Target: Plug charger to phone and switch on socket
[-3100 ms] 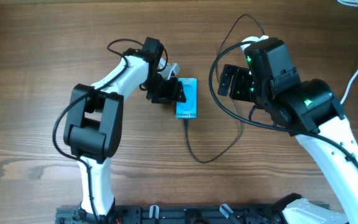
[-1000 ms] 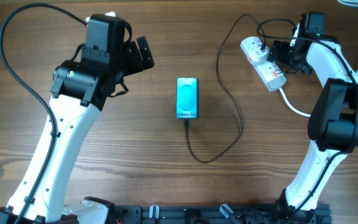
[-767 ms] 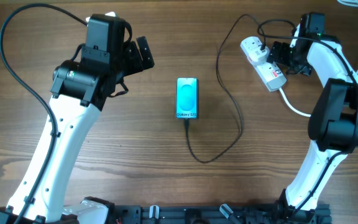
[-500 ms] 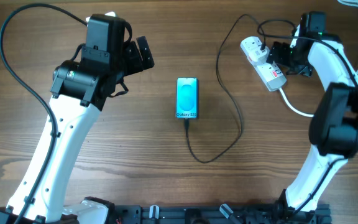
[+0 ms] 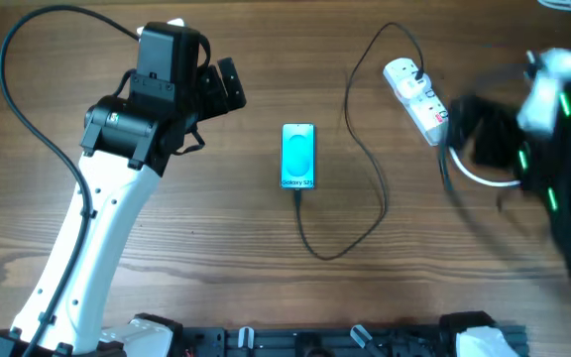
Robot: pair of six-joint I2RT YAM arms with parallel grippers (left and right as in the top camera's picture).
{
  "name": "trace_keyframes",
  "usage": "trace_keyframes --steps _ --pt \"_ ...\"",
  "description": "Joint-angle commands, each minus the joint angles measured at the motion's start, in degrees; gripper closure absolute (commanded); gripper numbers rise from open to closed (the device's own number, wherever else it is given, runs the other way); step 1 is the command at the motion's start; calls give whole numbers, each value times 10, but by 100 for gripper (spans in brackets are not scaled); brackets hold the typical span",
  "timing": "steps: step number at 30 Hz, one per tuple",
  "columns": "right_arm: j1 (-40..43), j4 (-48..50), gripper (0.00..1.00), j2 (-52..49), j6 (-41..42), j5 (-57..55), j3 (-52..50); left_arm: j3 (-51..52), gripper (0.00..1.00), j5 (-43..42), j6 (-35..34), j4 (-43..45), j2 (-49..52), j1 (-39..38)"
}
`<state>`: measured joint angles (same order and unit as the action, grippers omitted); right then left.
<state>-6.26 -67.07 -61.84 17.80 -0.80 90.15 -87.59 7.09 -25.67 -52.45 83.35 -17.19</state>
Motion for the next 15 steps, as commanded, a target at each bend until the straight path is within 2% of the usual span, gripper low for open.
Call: trace_keyframes --steps 1,3,5,9,15 --pt "-18 -13 0 139 19 -21 -59 5 0 9 -5 1 0 3" --pt "-18 -56 0 212 25 -17 -87 5 0 9 -5 1 0 3" --pt "-18 -132 0 263 70 -18 -90 5 0 9 -5 1 0 3" --pt "-18 -249 0 305 78 -17 -91 5 0 9 -5 1 0 3" --pt "-18 -232 0 305 76 -39 -91 5 0 9 -5 1 0 3"
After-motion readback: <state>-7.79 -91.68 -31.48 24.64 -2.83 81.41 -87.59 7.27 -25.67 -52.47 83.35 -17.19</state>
